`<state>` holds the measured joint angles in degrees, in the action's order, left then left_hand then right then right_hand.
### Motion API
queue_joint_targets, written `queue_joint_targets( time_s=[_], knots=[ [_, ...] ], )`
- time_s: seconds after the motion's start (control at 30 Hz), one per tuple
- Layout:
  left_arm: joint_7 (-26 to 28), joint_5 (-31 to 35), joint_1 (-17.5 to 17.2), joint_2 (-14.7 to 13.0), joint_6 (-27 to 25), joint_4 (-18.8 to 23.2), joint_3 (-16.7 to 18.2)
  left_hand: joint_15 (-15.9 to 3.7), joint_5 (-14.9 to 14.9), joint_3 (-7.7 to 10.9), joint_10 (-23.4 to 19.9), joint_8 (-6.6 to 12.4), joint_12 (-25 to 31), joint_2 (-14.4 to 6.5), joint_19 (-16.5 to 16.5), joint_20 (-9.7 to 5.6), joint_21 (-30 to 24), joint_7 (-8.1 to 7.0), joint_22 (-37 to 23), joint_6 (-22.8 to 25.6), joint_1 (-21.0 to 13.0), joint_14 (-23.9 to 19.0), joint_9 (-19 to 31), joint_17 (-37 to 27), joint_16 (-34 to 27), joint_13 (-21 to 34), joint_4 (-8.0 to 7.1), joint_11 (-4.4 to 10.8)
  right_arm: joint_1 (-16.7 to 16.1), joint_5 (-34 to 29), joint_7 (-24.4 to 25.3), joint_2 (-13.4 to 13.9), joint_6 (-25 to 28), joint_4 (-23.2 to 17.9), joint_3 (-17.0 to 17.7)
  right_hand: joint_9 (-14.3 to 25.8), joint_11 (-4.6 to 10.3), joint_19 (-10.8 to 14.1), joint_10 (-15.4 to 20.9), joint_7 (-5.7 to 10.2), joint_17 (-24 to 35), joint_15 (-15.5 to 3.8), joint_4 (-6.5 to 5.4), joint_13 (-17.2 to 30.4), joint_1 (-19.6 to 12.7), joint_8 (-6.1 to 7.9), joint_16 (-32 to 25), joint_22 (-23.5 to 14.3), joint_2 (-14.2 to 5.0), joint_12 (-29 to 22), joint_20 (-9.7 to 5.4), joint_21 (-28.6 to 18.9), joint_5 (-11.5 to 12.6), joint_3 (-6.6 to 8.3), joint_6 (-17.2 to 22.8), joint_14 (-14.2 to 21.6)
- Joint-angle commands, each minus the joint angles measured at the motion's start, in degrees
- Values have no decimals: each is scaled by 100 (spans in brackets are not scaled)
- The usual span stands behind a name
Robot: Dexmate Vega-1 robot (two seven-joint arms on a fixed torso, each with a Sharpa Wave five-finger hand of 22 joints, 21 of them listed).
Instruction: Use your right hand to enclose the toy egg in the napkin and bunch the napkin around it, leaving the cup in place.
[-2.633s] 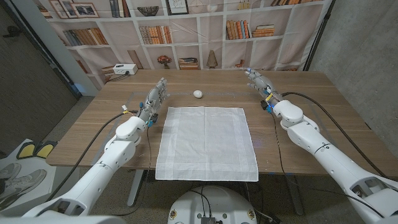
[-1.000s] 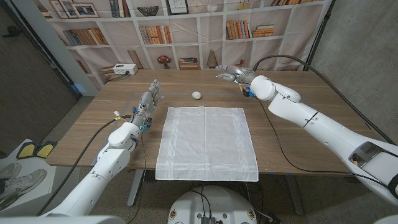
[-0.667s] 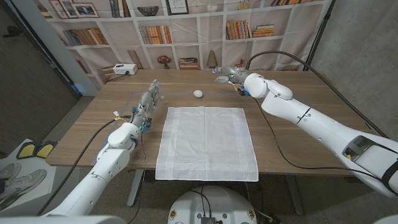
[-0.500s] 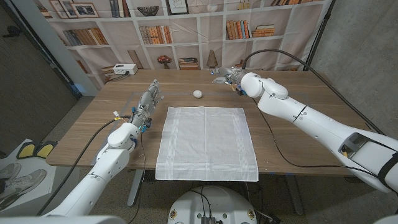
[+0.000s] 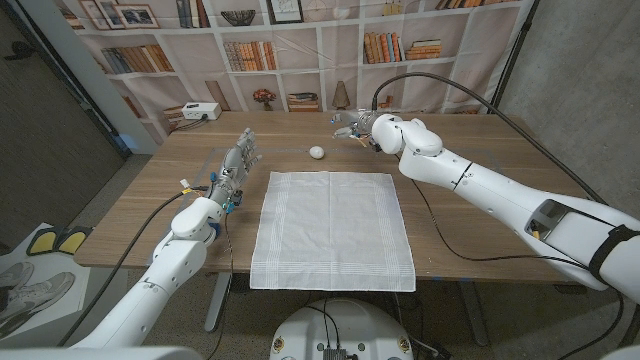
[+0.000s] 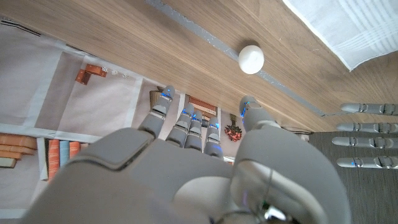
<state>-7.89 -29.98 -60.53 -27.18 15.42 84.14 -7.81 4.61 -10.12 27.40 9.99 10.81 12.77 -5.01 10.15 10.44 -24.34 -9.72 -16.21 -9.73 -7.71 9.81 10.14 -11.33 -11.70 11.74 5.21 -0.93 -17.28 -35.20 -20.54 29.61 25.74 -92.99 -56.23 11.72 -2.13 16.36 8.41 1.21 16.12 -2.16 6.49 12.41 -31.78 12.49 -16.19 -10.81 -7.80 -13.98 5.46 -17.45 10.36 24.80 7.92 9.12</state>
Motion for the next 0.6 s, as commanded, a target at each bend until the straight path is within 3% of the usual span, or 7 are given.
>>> queue_joint_targets(
  time_s=[0.03,0.6],
  knots=[
    [22,9,14,37,-9,-65,1,57,-18,37,275,-17,45,-20,482,22,9,11,-9,-234,43,116,8,-13,-22,12,-29,-36,274,-298,-382,-321,-180,476,-230,18,33,34,39,-21,27,-38,-43,30,46,28,-63,-11,-29,-18,-24,-41,-31,7,82,49],
    [77,-20,-49,3,-127,47,33,53,-20,49,280,-12,40,-37,483,28,14,19,10,-229,40,116,8,-13,-17,13,-32,-47,573,-330,-587,-809,-479,1405,-458,9,66,60,20,6,57,-65,-35,28,0,3,-80,-11,-135,-5,-67,-41,-21,19,73,57]
  ],
)
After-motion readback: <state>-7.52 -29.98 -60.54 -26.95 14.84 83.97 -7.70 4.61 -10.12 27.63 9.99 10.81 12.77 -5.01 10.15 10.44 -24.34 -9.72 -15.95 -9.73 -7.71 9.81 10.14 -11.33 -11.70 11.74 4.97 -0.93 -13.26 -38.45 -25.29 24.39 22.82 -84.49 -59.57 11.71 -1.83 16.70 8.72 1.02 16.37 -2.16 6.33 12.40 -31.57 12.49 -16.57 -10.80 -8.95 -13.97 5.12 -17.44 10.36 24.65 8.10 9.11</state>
